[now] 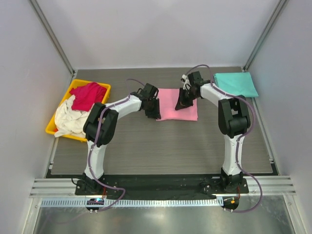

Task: Fold and stack the t-shirts
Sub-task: Fold the tshirt

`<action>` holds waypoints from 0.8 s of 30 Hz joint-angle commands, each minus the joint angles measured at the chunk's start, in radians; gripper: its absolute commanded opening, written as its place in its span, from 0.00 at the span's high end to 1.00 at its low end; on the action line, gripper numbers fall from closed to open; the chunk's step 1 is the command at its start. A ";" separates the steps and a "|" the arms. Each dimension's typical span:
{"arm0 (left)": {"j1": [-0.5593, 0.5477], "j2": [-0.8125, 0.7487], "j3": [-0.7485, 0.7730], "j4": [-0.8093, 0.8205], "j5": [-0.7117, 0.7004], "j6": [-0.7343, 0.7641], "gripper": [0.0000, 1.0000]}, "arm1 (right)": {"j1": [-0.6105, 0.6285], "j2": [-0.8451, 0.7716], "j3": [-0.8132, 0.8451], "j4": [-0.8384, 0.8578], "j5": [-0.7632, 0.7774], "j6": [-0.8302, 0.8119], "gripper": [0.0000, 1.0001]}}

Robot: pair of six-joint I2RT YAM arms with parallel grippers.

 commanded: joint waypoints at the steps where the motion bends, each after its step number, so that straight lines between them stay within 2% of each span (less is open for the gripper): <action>1: -0.001 -0.019 -0.008 0.000 -0.101 0.007 0.74 | -0.030 0.051 -0.011 0.020 0.039 -0.024 0.93; 5: -0.001 -0.031 0.026 -0.066 -0.147 0.016 0.74 | -0.028 -0.012 -0.014 0.017 0.050 -0.021 0.93; 11: -0.012 -0.074 0.171 -0.167 -0.162 0.030 0.73 | -0.028 -0.147 -0.008 -0.061 0.086 -0.011 0.90; 16: -0.027 -0.075 0.262 -0.179 -0.087 0.025 0.70 | -0.045 -0.221 -0.104 -0.092 0.152 0.004 0.80; 19: -0.028 -0.049 0.253 -0.146 -0.029 0.011 0.69 | -0.059 -0.256 -0.175 -0.092 0.181 0.006 0.76; 24: -0.028 0.046 0.190 -0.132 -0.046 -0.006 0.69 | -0.073 -0.229 -0.261 -0.045 0.232 -0.021 0.76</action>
